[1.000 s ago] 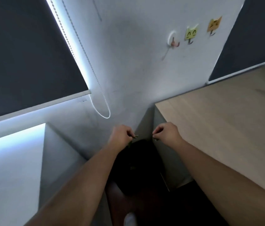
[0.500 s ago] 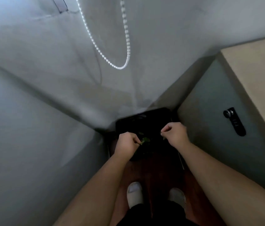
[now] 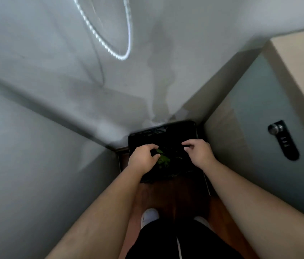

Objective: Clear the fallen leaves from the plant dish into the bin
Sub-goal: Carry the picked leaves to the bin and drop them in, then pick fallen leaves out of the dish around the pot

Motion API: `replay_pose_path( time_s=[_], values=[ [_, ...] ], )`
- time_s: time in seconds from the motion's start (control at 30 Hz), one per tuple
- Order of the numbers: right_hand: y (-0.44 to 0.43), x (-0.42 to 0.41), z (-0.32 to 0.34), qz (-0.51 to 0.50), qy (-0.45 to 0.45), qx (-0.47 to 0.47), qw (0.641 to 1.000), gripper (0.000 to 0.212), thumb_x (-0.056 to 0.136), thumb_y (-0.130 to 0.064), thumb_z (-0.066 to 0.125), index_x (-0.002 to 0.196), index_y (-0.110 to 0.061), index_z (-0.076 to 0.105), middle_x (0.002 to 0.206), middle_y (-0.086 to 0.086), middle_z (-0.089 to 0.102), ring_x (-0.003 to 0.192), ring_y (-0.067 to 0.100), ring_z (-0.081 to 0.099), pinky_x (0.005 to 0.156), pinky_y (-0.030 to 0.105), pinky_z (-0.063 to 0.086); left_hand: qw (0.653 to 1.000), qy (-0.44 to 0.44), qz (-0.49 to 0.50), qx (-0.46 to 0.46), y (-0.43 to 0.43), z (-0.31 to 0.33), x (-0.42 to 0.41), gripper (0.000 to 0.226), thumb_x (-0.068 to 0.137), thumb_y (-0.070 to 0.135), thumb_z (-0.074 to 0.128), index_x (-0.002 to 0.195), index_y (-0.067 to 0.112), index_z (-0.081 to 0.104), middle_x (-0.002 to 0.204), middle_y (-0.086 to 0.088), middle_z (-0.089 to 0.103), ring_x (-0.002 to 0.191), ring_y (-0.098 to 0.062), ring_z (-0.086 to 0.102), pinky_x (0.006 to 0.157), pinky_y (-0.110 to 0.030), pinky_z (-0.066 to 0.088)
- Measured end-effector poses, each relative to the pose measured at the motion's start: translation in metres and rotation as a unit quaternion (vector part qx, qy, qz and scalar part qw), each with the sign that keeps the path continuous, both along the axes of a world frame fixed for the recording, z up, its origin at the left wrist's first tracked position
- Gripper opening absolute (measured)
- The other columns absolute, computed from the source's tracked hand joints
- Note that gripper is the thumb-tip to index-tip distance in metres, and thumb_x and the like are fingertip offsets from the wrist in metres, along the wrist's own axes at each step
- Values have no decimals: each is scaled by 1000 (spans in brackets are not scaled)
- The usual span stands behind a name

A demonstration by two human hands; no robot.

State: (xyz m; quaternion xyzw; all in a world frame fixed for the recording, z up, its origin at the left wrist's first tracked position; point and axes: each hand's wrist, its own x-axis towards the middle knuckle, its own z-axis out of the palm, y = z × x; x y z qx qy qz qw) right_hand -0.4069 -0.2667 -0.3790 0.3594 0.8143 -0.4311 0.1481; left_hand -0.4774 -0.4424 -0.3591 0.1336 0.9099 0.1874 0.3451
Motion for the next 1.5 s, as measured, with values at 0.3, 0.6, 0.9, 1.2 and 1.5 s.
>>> replay_pose_path(
  time_s=[0.3,0.6,0.9,1.2,1.5],
  values=[
    [16,1,183,11,84,61,995,16,84,-13,62,97,-13,71,104,10,73,97,24,65,89,26,47,991,103,-84,24,23,180,-13,37,84,28,61,121,23,59,129,-4,61,122,-23,54,104,-34,44],
    [69,56,351,-127,190,148,962,16,84,-16,62,97,-14,70,110,6,70,99,21,64,85,21,42,926,224,-272,134,124,335,-2,40,86,26,60,125,20,56,133,-8,55,126,-26,48,109,-34,36],
    [109,263,391,-347,149,225,898,17,86,-18,60,100,-14,69,111,5,69,99,20,64,83,23,44,809,220,-503,210,250,375,150,42,86,31,58,127,24,53,135,-1,52,124,-21,48,104,-38,42],
    [121,481,374,-509,62,232,826,18,84,-18,62,98,-12,71,102,5,73,96,20,64,79,25,45,719,176,-642,199,332,370,345,51,83,34,60,132,24,48,135,-2,49,126,-22,47,103,-38,44],
    [159,597,340,-559,-27,213,801,33,79,0,51,101,-15,69,111,8,69,95,26,64,83,29,49,709,148,-677,132,381,326,454,61,82,37,63,134,16,40,141,-8,40,126,-26,45,99,-41,47]
  ],
)
